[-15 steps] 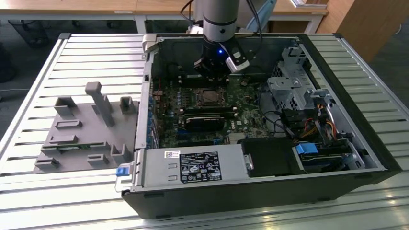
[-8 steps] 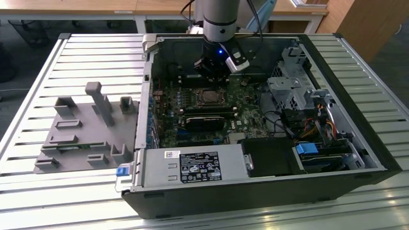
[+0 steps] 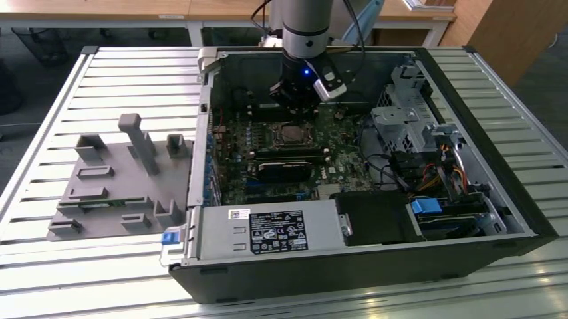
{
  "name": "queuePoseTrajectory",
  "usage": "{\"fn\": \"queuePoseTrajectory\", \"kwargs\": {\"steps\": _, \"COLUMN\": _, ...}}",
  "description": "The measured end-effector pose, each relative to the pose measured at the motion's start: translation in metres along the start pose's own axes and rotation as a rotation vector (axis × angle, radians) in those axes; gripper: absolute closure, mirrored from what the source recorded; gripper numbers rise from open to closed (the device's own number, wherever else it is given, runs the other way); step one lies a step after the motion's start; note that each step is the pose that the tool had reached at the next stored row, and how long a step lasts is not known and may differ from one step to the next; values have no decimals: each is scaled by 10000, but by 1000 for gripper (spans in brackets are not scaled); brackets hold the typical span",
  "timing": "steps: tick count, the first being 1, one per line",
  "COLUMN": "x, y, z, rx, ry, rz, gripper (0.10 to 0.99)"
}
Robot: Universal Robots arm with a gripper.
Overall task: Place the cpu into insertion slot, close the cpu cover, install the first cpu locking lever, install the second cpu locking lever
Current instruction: 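Install the first cpu locking lever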
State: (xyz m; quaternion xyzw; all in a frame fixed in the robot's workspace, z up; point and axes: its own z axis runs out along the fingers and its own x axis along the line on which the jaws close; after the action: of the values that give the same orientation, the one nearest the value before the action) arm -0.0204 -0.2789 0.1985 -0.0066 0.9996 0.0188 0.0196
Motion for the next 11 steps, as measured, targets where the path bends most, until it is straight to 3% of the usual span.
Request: {"fn": "queuePoseTrajectory", "kwargs": {"steps": 11, "x": -2, "y": 0, "z": -52, "rx": -61, "ry": -2, "rz": 2, "gripper": 980}}
